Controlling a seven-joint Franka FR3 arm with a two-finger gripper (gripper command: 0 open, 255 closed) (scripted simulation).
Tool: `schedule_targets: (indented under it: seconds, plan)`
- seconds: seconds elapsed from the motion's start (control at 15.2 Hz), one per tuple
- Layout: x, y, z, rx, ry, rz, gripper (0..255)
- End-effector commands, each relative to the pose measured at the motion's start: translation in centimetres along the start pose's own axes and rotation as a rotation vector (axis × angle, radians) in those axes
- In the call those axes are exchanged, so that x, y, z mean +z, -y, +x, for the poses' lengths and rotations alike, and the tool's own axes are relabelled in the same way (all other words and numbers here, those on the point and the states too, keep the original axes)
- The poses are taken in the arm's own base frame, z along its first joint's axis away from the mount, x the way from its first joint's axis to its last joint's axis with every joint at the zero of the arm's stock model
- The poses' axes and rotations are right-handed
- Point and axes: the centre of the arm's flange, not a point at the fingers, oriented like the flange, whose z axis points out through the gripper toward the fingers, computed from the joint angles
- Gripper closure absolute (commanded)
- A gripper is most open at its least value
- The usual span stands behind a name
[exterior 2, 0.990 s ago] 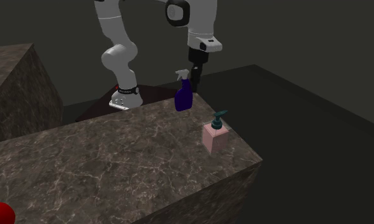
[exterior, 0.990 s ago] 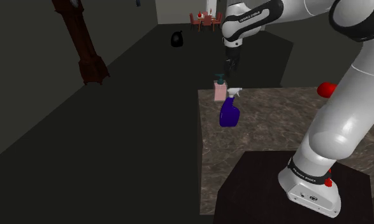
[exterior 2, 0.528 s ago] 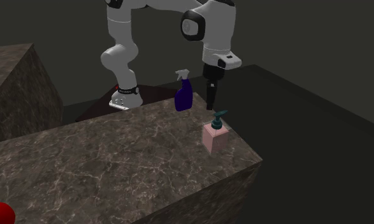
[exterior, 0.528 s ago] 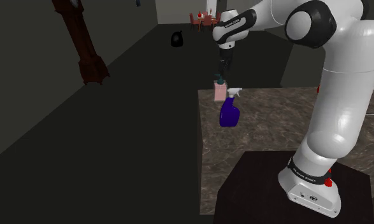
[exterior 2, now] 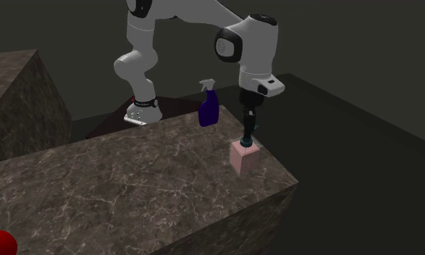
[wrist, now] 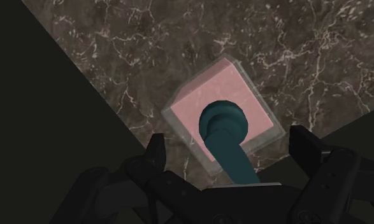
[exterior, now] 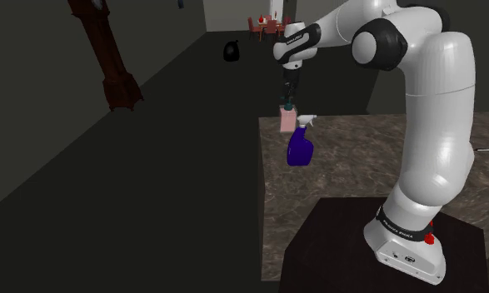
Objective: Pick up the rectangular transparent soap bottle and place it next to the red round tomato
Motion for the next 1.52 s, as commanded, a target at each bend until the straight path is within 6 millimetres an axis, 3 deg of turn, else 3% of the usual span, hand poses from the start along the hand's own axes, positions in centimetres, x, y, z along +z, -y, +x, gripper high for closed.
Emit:
schedule_targets:
  seconds: [0.0, 0.13, 0.59, 0.66, 1.25, 1.45]
  plan:
    - [1.1, 0.1, 0.2, 0.0, 0.0, 0.0, 0]
    - [1.9, 0.1, 0.2, 0.0, 0.0, 0.0, 0]
    - [1.9, 0.1, 0.2, 0.0, 0.0, 0.0, 0]
    - [1.9, 0.1, 0.2, 0.0, 0.0, 0.0, 255]
    - [1.9, 0.1, 0.2, 0.0, 0.0, 0.0, 255]
    - [0.3, 0.0, 0.1, 0.0, 0.0, 0.0, 255]
